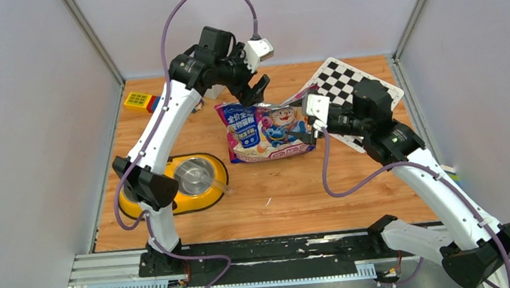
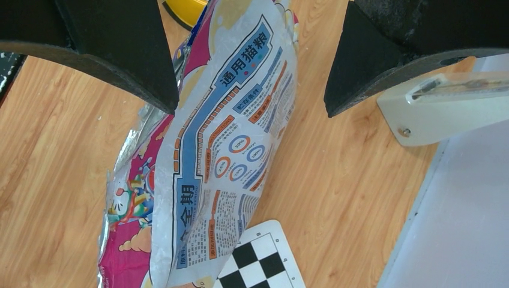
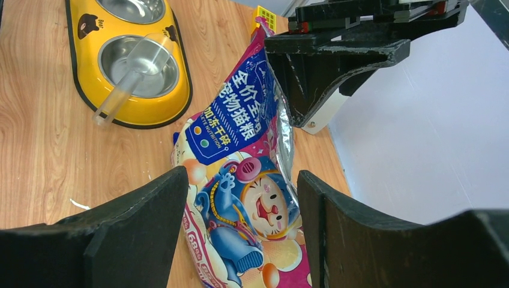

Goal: Serve the pet food
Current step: Open the pet food bag at the center of the board.

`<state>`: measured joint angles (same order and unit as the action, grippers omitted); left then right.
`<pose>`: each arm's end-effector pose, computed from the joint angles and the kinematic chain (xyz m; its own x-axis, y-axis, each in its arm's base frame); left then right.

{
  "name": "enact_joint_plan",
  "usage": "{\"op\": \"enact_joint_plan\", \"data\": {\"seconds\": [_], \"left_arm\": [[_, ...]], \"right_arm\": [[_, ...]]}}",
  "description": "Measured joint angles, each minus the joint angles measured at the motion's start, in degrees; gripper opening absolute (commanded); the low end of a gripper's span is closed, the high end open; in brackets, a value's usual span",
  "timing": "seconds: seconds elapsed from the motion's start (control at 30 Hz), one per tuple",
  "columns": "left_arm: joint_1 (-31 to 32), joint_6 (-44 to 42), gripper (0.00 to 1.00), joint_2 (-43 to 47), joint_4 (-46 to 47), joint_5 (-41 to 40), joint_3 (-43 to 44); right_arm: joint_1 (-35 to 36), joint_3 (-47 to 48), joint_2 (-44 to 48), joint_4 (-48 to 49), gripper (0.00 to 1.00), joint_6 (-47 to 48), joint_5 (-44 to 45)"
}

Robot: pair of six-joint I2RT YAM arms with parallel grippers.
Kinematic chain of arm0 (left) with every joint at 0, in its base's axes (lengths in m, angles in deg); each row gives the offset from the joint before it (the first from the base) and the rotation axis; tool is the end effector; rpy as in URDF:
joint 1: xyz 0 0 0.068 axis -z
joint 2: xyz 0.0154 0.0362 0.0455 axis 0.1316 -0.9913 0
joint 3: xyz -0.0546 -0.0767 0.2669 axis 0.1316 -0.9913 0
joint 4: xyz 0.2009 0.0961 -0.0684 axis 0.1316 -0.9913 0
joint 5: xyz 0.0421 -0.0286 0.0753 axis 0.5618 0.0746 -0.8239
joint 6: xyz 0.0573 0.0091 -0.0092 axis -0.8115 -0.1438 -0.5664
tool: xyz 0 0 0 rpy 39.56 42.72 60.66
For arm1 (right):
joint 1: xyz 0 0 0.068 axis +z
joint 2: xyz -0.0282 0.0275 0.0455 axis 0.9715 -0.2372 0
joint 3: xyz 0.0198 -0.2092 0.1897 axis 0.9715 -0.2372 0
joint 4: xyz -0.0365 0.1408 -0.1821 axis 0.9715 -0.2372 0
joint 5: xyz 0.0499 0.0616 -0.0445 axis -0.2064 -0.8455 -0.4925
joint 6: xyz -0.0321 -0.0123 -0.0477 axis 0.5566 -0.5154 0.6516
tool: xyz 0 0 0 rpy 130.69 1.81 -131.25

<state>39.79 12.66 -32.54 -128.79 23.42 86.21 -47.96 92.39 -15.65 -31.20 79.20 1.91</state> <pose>0.3100 -0.2139 0.4293 -0.2159 0.5723 -0.7911 0.8890 0.4503 0.0832 0.1542 0.1140 0.4050 0.4256 -0.3459 -0.8362 -0.8334 0.2104 -0.5111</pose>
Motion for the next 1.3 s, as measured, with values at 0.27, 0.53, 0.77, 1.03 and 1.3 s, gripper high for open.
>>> {"op": "enact_joint_plan", "data": {"seconds": [0.27,0.53,0.77,1.03,1.3], "left_arm": [[0.2,0.0,0.98,0.0,0.0,0.4,0.0],[0.3,0.3,0.98,0.0,0.0,1.6,0.0],[0.3,0.3,0.98,0.0,0.0,2.1,0.0],[0.3,1.1,0.98,0.1,0.1,3.3,0.0],[0.4,1.3,0.98,0.3,0.1,4.1,-0.3]], "right_arm": [[0.0,-0.1,0.0,0.0,0.67,0.0,-0.3],[0.0,-0.2,0.0,0.0,0.67,0.0,-0.4],[-0.3,-0.2,0.2,0.0,0.67,0.0,-0.6],[-0.3,-0.2,0.3,0.0,0.67,0.2,-0.9],[-0.4,-0.2,0.3,0.0,0.67,0.2,-1.0]]}}
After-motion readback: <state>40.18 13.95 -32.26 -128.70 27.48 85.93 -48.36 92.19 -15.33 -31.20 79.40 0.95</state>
